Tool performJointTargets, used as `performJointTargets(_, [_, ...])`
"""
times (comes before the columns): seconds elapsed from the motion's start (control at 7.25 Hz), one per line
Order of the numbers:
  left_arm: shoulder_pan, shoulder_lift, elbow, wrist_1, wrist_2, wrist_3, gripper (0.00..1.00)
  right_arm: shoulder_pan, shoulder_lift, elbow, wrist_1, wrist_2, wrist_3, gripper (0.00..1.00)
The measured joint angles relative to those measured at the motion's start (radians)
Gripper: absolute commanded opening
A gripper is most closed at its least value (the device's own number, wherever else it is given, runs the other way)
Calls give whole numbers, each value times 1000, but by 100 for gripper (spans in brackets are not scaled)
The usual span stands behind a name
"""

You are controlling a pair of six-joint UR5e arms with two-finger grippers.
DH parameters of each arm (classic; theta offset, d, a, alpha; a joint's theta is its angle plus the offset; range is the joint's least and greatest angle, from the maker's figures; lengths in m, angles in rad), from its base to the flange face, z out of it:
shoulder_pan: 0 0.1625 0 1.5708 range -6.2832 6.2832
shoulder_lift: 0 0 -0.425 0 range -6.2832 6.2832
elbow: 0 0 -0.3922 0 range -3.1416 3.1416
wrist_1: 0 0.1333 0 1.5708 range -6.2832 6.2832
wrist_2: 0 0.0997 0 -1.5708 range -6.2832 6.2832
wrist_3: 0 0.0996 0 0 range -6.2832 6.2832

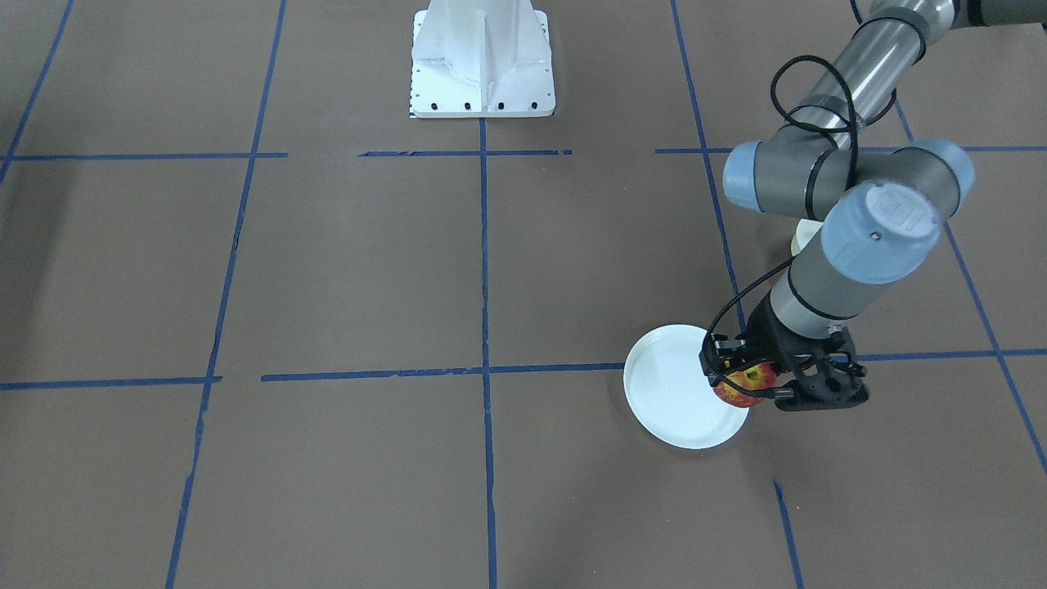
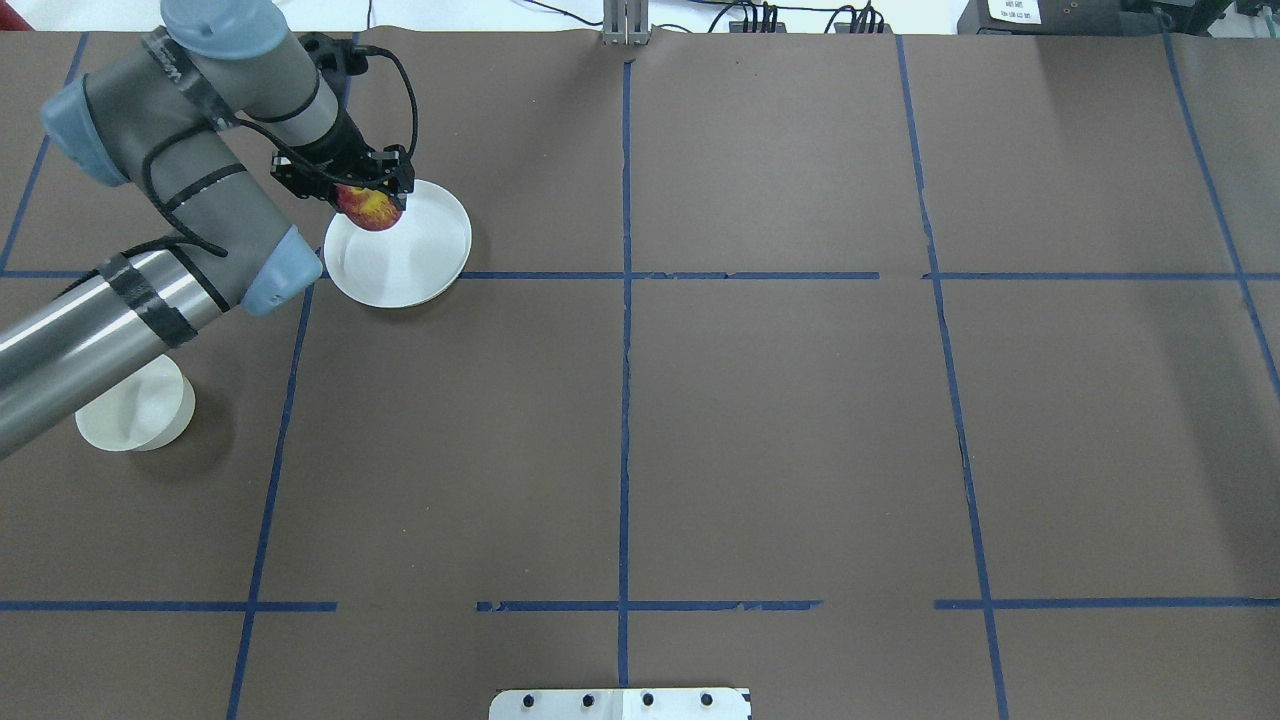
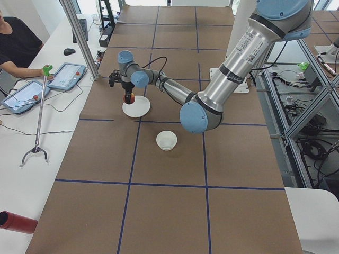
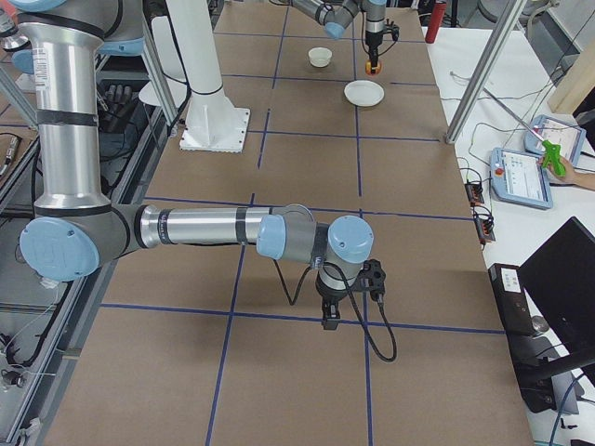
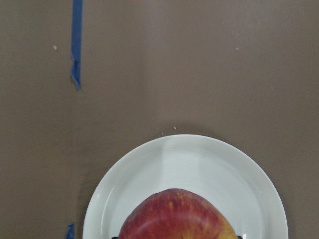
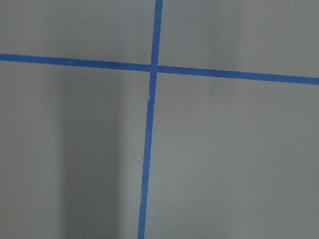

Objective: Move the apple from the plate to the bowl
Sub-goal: 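Lift the apple with the left gripper and carry it over the white bowl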

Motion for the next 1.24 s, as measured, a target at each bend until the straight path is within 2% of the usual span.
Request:
performJointTargets(0.28, [-23, 186, -262, 64, 2, 37, 0, 0, 0, 0, 0, 0, 0, 100])
performJointTargets(0.41, [-27, 309, -377, 57, 6, 40, 0, 0, 1, 0, 0, 0, 0, 100])
performJointTargets(0.55, [-29, 433, -449, 6, 9, 39, 0, 0, 0, 0, 0, 0, 0, 100])
performJointTargets(0.83, [-29, 688, -492, -233, 18, 19, 0, 0, 0, 0, 1, 0, 0, 100])
performJointTargets(0.97, [-19, 763, -493, -319, 34, -14, 0, 0, 0, 0, 1, 0, 0, 100])
performJointTargets(1.24, [47, 811, -483, -373, 70, -102, 0, 0, 1, 0, 0, 0, 0, 100])
